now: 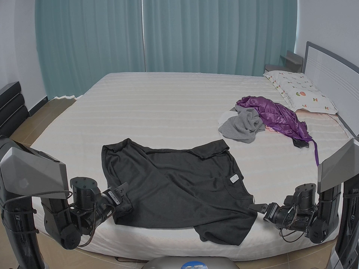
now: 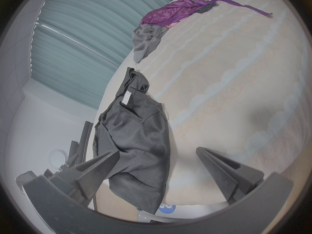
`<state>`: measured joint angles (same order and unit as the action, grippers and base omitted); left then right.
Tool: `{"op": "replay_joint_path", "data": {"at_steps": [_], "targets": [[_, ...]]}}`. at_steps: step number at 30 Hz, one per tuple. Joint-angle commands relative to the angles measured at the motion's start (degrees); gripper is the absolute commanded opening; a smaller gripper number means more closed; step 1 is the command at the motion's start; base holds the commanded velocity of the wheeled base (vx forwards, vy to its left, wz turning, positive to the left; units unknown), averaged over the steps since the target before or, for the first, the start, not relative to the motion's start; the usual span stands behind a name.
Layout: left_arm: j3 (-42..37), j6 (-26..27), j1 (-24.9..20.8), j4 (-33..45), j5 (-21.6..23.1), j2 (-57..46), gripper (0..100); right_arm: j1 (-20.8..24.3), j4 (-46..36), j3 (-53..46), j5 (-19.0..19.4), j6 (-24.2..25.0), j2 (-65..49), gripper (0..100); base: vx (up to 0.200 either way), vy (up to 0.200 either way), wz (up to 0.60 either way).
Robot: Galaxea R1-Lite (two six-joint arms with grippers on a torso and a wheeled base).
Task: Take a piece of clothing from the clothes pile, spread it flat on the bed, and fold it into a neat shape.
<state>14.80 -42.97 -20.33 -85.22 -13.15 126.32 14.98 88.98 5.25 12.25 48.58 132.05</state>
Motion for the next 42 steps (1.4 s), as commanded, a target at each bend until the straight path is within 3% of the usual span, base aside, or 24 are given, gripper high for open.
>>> {"op": "replay_joint_path", "data": {"at_steps": [1, 2, 5, 24, 25, 38, 42], "targets": [[-3.29, -3.26, 2.14, -0.03, 1.64, -0.81, 100, 0.13, 0.76, 0.2, 0.05, 1.25, -0.3, 100, 0.0, 0.0, 0.0], [-3.29, -3.26, 2.14, -0.03, 1.64, -0.81, 100, 0.13, 0.76, 0.2, 0.05, 1.25, -0.3, 100, 0.0, 0.0, 0.0], [-6.27, -7.83, 4.6, -0.03, 11.84, -1.07, 100, 0.22, 0.76, 0.2, 0.05, 1.25, 0.05, 100, 0.0, 0.0, 0.0], [-0.21, -8.62, 5.57, 0.06, 12.27, 5.69, 100, -0.13, 0.76, 0.46, 0.76, 1.25, 0.23, 100, 0.0, 0.0, 0.0], [-0.03, -8.62, 5.74, 0.06, 12.27, 5.87, 0, -0.04, 0.76, 0.46, 0.76, 1.25, 0.23, 100, 0.0, 0.0, 0.0], [-4.34, -7.3, 9.35, 0.32, 11.22, 2.18, 0, -0.04, 0.76, 0.37, 0.76, 1.25, 0.31, 100, 0.0, 0.0, 0.0], [-8.3, -2.64, 11.37, 0.32, 10.87, -1.6, 0, 0.22, 0.76, 0.28, 0.76, 1.25, 0.31, 100, 0.0, 0.0, 0.0]]}}
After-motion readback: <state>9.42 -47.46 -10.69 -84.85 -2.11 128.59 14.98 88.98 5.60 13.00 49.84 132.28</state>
